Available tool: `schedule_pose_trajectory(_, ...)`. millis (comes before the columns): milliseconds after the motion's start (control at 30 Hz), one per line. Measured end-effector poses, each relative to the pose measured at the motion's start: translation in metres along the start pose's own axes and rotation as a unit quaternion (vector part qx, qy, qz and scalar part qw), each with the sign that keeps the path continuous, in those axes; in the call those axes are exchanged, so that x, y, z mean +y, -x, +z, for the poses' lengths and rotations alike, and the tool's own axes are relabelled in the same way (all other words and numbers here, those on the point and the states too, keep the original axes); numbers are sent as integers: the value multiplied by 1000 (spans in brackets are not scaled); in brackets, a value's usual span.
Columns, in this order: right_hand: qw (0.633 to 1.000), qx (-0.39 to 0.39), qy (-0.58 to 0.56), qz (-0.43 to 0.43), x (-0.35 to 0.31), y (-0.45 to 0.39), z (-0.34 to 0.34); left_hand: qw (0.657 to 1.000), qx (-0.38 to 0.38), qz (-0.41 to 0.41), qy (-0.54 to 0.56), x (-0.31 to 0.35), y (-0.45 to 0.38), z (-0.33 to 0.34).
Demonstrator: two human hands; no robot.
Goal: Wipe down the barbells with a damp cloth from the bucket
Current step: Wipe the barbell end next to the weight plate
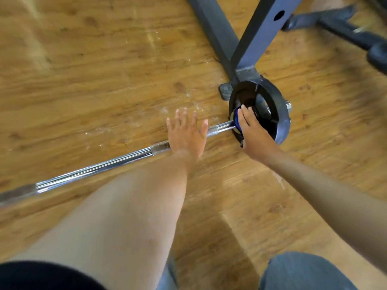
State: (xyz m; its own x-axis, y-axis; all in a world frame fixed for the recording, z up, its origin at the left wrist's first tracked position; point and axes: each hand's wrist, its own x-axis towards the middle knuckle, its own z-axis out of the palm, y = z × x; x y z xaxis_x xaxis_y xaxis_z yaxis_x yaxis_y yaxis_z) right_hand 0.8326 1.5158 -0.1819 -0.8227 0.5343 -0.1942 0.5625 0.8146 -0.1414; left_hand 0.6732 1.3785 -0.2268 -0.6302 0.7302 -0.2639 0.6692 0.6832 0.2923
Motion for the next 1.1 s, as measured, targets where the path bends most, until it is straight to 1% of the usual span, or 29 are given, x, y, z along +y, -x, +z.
schedule_pose_trajectory(67, 1000, -30, 6, 3, -5, -9, -12, 1000, -5, -3, 10, -1, -6, -4)
schedule_pose_trajectory(133, 999, -52, 13, 8, -7, -15, -17, 999, -25, -11, 21, -2, -12, -7)
schedule_pose_trajectory(267, 999, -49, 20, 12, -11, -18, -15, 998, -53, -31, 29, -2, -20, -13)
schedule_pose_trajectory(367, 1000, -26, 1, 1, -4, -20, -9, 996, -66, -51, 38, -3, -29, -15)
schedule_pose_trajectory(533, 999, 50, -19, -5, -1, -55, 3, 995, -60, -73, 32, -5, -48, -18)
schedule_pose_trajectory(600, 997, 80, -14, -17, -4, -68, 6, 996, -57, -71, 24, -9, -62, -19)
schedule_pose_trajectory(667, 995, 102, 10, -10, -5, -65, 16, 996, -56, -63, 14, -16, -72, -23)
schedule_pose_trajectory(733, 994, 107, 13, 21, -5, -52, 26, 998, -48, -31, -30, -17, -76, -25)
schedule_pose_trajectory(800, 993, 109, 2, 41, -9, -61, 26, 997, -44, -13, -64, -20, -82, -27)
schedule_pose_trajectory(933, 991, 129, 7, 39, -17, -92, 20, 997, -30, -46, -54, -22, -93, -27)
schedule_pose_trajectory(1033, 989, 141, 19, 38, -12, -77, 40, 997, -26, -42, -54, -21, -89, -27)
schedule_pose_trajectory(1100, 990, 134, 24, 31, -6, -68, 45, 998, -16, -40, -56, -20, -85, -26)
